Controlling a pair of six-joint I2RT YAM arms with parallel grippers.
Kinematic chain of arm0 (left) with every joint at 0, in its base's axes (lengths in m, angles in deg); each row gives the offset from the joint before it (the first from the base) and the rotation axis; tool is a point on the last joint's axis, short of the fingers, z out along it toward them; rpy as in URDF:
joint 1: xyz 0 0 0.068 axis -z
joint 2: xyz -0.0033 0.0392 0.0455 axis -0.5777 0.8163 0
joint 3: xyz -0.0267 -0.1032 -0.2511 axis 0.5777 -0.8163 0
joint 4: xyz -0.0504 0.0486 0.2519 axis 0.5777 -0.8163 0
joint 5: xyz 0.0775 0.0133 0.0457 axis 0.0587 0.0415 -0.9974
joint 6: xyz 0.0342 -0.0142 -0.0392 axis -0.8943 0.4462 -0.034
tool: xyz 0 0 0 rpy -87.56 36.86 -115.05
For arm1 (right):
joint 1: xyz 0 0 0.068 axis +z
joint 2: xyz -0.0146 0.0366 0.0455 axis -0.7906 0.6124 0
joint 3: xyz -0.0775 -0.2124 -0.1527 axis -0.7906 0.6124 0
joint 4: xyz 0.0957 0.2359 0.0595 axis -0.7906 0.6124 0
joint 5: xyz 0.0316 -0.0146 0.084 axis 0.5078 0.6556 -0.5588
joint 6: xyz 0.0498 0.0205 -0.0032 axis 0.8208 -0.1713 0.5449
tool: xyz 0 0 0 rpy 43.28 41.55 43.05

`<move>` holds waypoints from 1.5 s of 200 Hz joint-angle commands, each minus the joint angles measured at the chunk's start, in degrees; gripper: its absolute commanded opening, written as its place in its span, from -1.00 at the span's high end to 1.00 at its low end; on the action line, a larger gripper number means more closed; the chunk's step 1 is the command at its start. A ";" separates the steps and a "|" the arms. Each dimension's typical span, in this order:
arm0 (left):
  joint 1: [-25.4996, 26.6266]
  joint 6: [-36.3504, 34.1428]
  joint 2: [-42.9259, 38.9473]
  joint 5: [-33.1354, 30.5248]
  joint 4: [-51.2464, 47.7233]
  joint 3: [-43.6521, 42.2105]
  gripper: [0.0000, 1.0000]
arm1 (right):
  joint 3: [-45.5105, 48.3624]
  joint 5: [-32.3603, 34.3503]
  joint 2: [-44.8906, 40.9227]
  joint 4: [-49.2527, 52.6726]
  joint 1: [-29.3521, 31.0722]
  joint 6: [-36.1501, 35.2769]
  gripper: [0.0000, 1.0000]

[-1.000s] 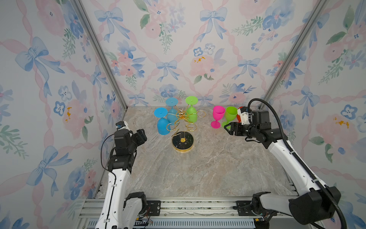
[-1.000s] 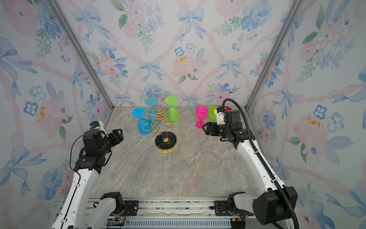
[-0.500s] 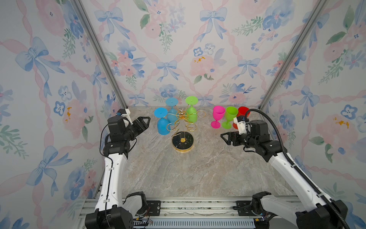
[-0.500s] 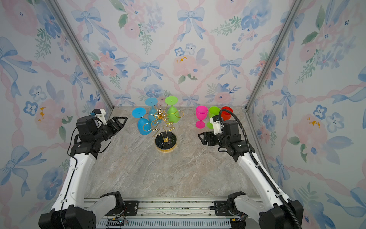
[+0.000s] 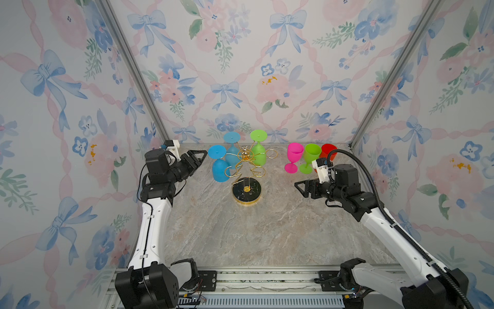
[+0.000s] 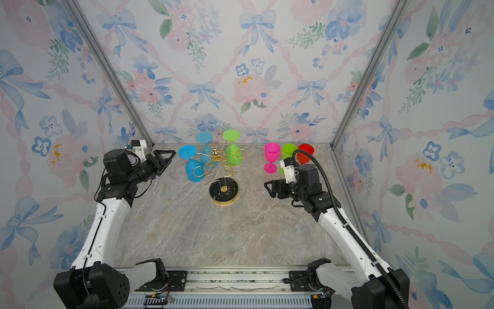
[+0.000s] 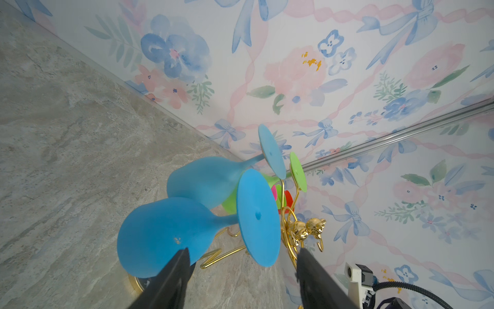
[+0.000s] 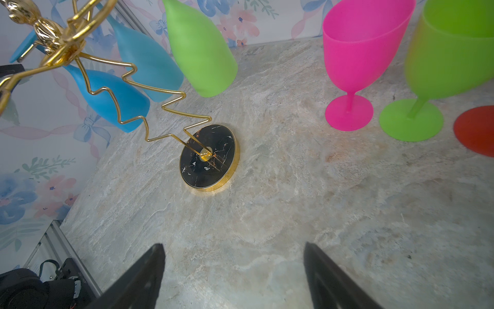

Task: Take the wine glass off the wine glass rack
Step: 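Move the left gripper toward the blue glass on the rack while the right draws back, then close the left gripper on the blue glass's foot on the rack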

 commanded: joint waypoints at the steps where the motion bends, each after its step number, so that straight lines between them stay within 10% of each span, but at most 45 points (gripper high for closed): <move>1: -0.35 0.91 1.35 2.53 2.04 1.50 -0.27 | 0.65 0.65 -1.06 -1.42 0.70 0.92 -0.67; 300: 4.08 2.94 7.68 3.24 2.62 6.23 0.70 | 3.28 3.53 -3.93 -1.22 0.99 1.10 -0.67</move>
